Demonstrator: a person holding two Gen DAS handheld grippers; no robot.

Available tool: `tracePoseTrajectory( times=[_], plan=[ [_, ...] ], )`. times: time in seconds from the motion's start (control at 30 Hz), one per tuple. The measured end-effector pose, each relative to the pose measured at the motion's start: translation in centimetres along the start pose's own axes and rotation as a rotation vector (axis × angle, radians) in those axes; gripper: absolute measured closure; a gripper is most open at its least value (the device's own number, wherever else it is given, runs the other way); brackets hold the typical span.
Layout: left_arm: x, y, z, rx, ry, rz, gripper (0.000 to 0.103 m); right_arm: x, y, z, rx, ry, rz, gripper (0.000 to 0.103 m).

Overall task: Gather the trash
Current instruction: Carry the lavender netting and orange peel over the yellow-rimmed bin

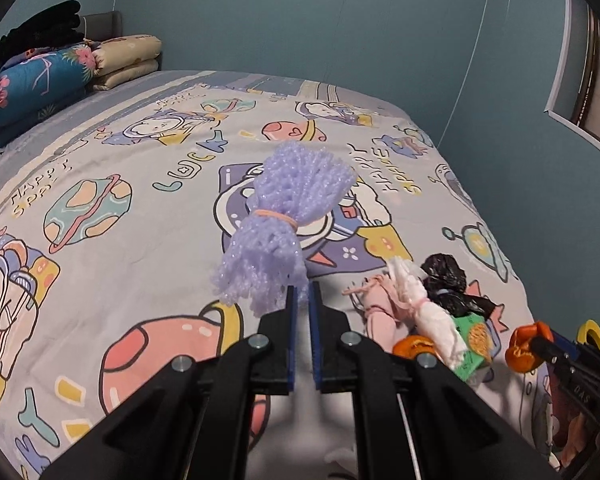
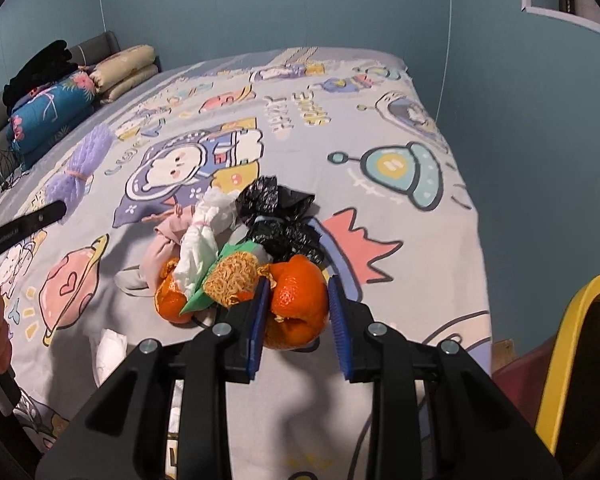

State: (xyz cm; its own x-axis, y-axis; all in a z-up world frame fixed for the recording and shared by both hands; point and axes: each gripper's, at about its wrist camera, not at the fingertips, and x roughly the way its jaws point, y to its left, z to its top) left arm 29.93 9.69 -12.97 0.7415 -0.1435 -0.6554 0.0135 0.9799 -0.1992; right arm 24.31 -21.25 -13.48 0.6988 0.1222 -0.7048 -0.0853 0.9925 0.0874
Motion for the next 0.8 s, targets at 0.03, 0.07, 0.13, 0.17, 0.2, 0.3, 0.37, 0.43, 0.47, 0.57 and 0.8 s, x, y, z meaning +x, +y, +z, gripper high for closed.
tracePoseTrajectory(
  times=[0.03, 0.07, 0.13, 0.17, 0.2, 0.3, 0.37, 0.43, 0.47, 0.57, 0.8],
  plan=[
    [-0.4, -0.2, -0.1, -0.003, 0.000, -0.009, 0.098, -0.4, -0.1, 0.0, 0.008, -0.002, 0.006, 0.075],
    [-0.8, -0.3, -0.2, -0.005, -0.006, -0.013, 0.098, -0.8, -0.2, 0.0, 0.013, -0.008, 0.009, 0.075],
    [-1.7, -0.9, -0.3, -0.003, -0.018, -0.019, 0.098, -1.7, -0.3, -0.1, 0.019, -0.019, 0.010, 0.075],
    [-2.2, -1.2, -0.5, 0.001, -0.025, -0.023, 0.098, -2.1, -0.4, -0.2, 0.025, -0.022, 0.015, 0.075],
    [-2.6, -1.6, -0.6, 0.008, -0.031, -0.022, 0.098, -2.6, -0.5, -0.2, 0.030, -0.024, 0.020, 0.075],
    [-3.7, -3.3, -1.0, 0.035, -0.041, -0.027, 0.098, -3.9, -0.8, -0.1, 0.039, -0.035, 0.027, 0.075],
    [-4.3, -4.6, -1.5, 0.074, -0.049, -0.016, 0.098, -4.7, -1.0, -0.1, 0.044, -0.041, 0.035, 0.075],
    [-4.7, -5.8, -1.9, 0.106, -0.051, -0.014, 0.098, -5.8, -1.3, -0.3, 0.040, -0.052, 0.034, 0.075],
    [-4.9, -6.5, -2.1, 0.119, -0.048, -0.016, 0.098, -6.3, -1.4, -0.3, 0.037, -0.057, 0.032, 0.075],
    [-5.8, -7.9, -2.3, 0.136, -0.050, -0.029, 0.098, -7.6, -2.0, -0.7, 0.032, -0.060, 0.034, 0.075],
    [-8.4, -11.9, -3.2, 0.201, -0.058, -0.077, 0.098, -10.9, -4.4, -1.7, 0.048, -0.079, 0.017, 0.075]
  ],
)
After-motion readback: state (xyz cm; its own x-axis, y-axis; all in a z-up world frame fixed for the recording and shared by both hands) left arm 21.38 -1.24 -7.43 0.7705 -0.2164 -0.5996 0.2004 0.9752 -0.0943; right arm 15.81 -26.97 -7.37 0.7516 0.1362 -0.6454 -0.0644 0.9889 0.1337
